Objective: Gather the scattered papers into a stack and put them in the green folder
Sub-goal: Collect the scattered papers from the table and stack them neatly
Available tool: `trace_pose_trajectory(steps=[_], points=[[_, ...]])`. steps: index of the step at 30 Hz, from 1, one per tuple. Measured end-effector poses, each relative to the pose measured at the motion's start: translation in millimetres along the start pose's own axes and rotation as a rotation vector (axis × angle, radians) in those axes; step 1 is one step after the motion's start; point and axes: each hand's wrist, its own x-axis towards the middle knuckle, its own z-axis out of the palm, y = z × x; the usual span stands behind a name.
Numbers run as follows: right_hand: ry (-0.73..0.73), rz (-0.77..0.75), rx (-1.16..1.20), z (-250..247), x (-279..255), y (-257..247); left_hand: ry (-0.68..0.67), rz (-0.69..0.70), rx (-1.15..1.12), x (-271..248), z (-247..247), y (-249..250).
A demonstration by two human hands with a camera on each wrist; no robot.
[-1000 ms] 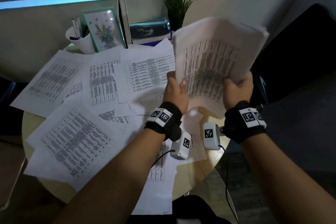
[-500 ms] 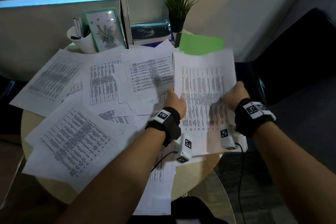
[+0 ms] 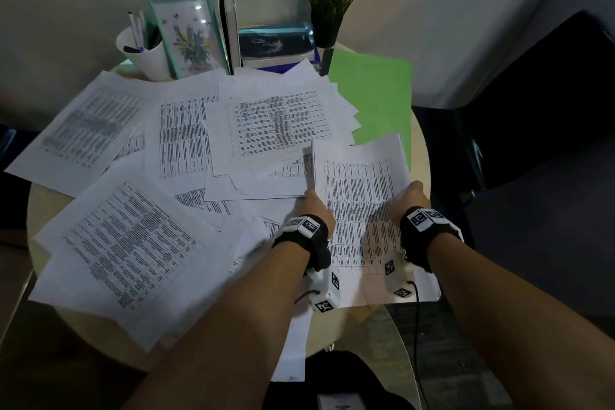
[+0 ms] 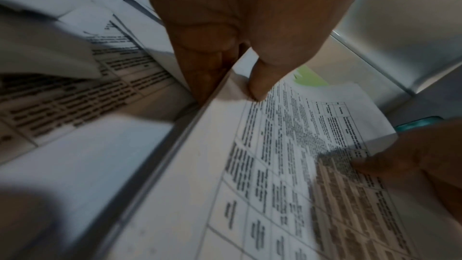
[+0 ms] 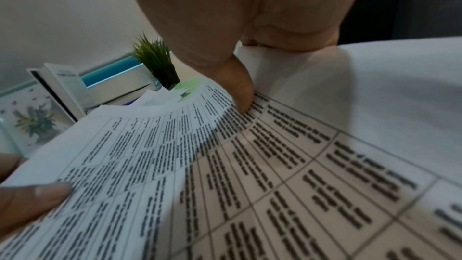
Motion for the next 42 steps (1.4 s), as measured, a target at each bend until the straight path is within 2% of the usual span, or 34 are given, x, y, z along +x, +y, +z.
trace_pose_trajectory(steps=[8,13,16,21,26,29,31,35,39,42], points=[[0.139,-0.051,-0.194,11.3,1.8,8.4,0.073,0.043,0.105,-0.2,-6.4,-15.1],[0.244,-0.127,-0.225,10.9,-0.7,-5.1,0.171,0.062,0.008,-7.3,-31.2,-17.2],[0.217,-0.227,-0.198,16.5,-9.2,-37.9,0.230,0.061,-0.073,-5.2,-55.1,-35.8],[0.058,-0.383,-0.161,47.8,-39.7,-110.2,0.309,0.007,-0.198,-0.2,-101.8,-91.2],[-0.152,-0.551,-0.156,88.2,-81.9,-174.5,0.399,-0.096,-0.404,0.1,-149.1,-161.9],[-0.225,-0.647,-0.184,122.1,-113.0,-206.3,0.556,-0.207,-0.544,-10.0,-171.4,-215.7],[-0.284,-0.691,-0.220,151.9,-135.1,-222.0,0.633,-0.360,-0.648,-21.1,-178.6,-252.6],[-0.388,-0.721,-0.314,211.7,-167.8,-235.4,0.619,-0.675,-0.721,-43.5,-173.2,-317.7],[-0.366,-0.717,-0.431,252.2,-178.1,-234.1,0.661,-0.742,-0.740,-53.2,-165.1,-346.3],[-0.260,-0.757,-0.583,264.5,-184.8,-230.5,0.601,-0.730,-0.666,-50.6,-166.1,-349.3]])
